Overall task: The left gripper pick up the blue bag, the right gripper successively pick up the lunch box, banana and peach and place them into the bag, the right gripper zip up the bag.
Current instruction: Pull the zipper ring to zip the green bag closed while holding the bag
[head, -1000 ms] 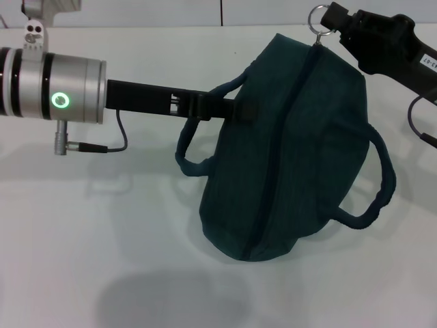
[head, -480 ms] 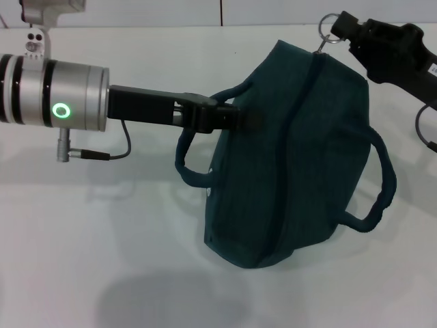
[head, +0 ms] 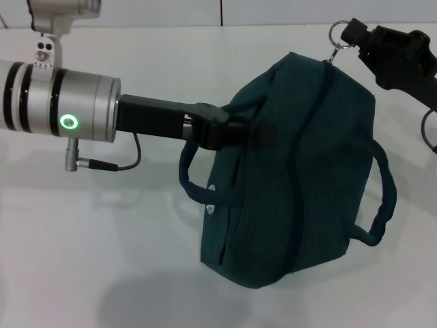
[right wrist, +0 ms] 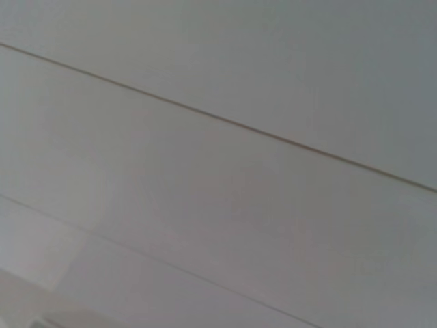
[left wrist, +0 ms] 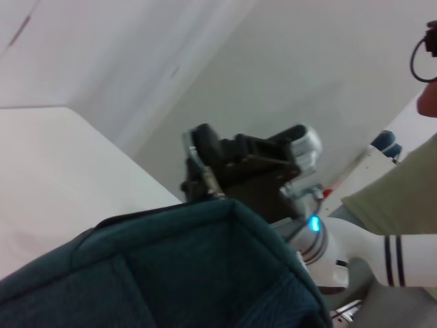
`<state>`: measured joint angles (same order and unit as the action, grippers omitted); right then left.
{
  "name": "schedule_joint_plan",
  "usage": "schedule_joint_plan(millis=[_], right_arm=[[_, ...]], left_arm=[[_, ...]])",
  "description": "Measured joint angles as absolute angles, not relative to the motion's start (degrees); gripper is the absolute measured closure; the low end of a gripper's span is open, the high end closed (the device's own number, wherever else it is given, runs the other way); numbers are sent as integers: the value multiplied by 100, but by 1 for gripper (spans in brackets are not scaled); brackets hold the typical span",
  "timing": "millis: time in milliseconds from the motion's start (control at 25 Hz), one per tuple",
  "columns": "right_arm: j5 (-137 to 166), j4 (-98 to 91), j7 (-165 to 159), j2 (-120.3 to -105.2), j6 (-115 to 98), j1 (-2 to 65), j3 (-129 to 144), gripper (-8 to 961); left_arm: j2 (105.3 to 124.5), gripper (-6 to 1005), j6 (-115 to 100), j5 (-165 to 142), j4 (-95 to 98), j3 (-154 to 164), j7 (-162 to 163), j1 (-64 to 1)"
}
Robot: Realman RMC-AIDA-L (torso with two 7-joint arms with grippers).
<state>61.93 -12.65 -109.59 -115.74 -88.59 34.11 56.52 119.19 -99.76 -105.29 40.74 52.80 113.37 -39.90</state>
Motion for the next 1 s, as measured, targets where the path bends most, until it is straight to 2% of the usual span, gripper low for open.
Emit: schedule_joint_plan(millis=[1000], right_arm=[[6333, -1317, -10777, -11583, -8515, 3440, 5789, 858]], left_arm=[[11909, 959, -10645, -9799, 4109, 5256, 10948, -3846]])
